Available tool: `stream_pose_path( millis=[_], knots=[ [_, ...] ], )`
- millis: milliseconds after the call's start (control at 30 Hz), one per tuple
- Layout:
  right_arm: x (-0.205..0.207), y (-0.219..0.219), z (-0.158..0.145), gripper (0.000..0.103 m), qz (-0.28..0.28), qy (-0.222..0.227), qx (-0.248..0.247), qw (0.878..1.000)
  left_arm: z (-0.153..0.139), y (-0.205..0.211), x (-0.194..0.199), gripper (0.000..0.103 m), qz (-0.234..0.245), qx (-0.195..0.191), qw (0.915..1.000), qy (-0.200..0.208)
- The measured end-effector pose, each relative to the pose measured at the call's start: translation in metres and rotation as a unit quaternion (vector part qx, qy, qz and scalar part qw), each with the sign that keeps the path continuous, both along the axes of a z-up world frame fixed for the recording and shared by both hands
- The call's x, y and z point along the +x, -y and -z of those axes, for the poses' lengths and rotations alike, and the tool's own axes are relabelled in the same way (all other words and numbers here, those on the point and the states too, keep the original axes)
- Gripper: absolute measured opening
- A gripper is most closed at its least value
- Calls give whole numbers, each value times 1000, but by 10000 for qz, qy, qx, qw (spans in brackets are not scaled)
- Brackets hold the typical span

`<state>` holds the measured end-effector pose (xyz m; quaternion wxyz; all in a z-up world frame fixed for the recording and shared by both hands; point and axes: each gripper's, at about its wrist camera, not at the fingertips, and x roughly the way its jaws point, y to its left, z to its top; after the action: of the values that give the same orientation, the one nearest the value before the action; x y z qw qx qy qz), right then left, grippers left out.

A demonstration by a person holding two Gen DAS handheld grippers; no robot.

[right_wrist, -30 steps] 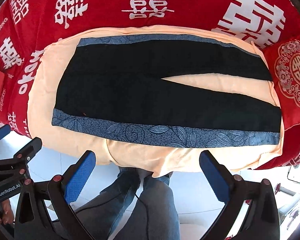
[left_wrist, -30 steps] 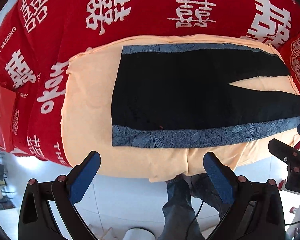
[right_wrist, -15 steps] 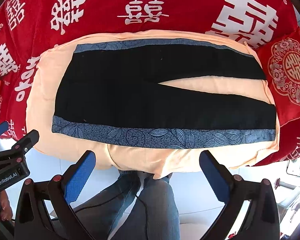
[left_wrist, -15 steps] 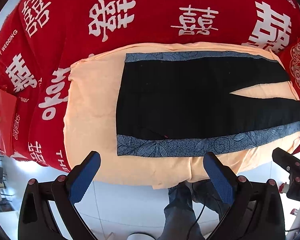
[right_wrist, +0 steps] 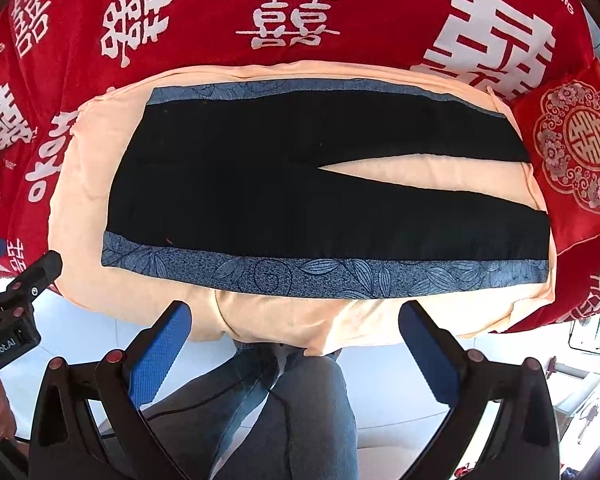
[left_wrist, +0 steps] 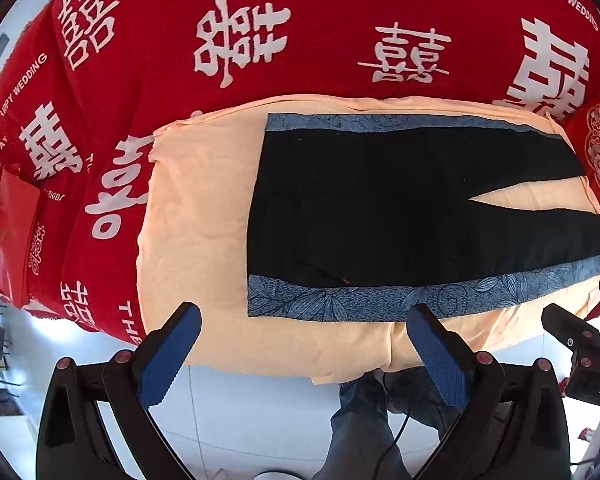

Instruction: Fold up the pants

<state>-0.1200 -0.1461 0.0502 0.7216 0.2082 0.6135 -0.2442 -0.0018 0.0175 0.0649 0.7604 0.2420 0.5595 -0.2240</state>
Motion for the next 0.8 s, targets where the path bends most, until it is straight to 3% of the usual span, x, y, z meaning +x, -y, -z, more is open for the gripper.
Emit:
stream_pose_path(
  millis=[800],
  knots=[
    [0,-2,0,103,6,-90,-76,9999,5,-3,-1,103,-34,18,9999,-102]
  ],
)
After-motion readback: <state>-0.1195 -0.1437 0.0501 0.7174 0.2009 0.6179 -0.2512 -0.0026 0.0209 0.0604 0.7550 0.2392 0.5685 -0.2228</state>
